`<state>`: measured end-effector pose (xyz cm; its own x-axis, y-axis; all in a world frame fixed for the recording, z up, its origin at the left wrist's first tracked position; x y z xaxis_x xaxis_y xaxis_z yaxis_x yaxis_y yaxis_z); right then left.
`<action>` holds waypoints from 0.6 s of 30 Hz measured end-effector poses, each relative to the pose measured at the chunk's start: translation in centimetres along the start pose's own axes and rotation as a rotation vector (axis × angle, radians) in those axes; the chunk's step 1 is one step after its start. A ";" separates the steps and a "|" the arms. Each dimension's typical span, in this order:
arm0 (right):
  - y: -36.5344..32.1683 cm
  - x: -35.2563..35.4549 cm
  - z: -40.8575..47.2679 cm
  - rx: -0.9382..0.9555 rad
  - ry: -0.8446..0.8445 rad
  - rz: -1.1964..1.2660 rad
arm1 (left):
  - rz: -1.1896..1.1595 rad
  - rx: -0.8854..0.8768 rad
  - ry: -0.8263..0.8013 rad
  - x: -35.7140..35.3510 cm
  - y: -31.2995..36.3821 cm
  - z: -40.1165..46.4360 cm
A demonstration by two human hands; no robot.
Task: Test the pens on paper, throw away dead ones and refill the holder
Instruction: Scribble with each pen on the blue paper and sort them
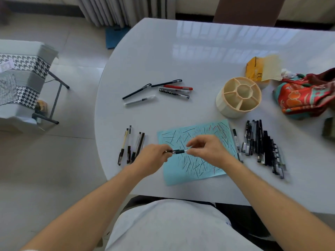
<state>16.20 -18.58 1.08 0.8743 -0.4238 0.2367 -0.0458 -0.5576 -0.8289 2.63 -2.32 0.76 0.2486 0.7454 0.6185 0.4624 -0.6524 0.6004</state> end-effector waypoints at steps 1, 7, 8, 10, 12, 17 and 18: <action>0.6 0.2 -0.6 -0.009 0.019 0.143 | -0.012 -0.005 -0.024 -0.6 0.2 -0.2; 2.5 -3.7 -2.9 -0.024 -0.022 0.416 | -0.030 -0.063 -0.078 -3.4 1.9 -0.8; 2.7 -4.1 -2.9 -0.025 0.003 0.390 | -0.023 -0.071 -0.073 -3.6 2.0 -0.9; 2.9 -3.3 -2.7 -0.036 0.134 0.391 | 0.001 -0.056 -0.032 -3.4 1.5 -1.3; 3.8 -0.7 -2.8 -0.069 0.311 0.468 | 0.033 0.000 0.035 -2.8 -0.4 -2.0; 4.6 1.1 -1.4 -0.073 0.292 0.370 | 0.134 0.056 0.195 -2.2 -3.8 -4.1; 4.4 0.2 -1.0 -0.061 0.246 0.339 | 0.132 0.030 0.207 -2.5 -3.6 -4.0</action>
<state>15.70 -21.78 -2.00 0.6633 -0.7445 0.0756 -0.3461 -0.3948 -0.8511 -3.06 -2.38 -0.94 0.1300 0.6077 0.7835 0.4630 -0.7359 0.4940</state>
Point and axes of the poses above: each hand's wrist, its own z-axis towards the middle knuckle, its own x-axis out of the back of the hand, y = z × x, the point moved 6 cm from there along z, towards the middle knuckle, and after that the axes turned 4 degrees about -y, right-handed, at the moved point
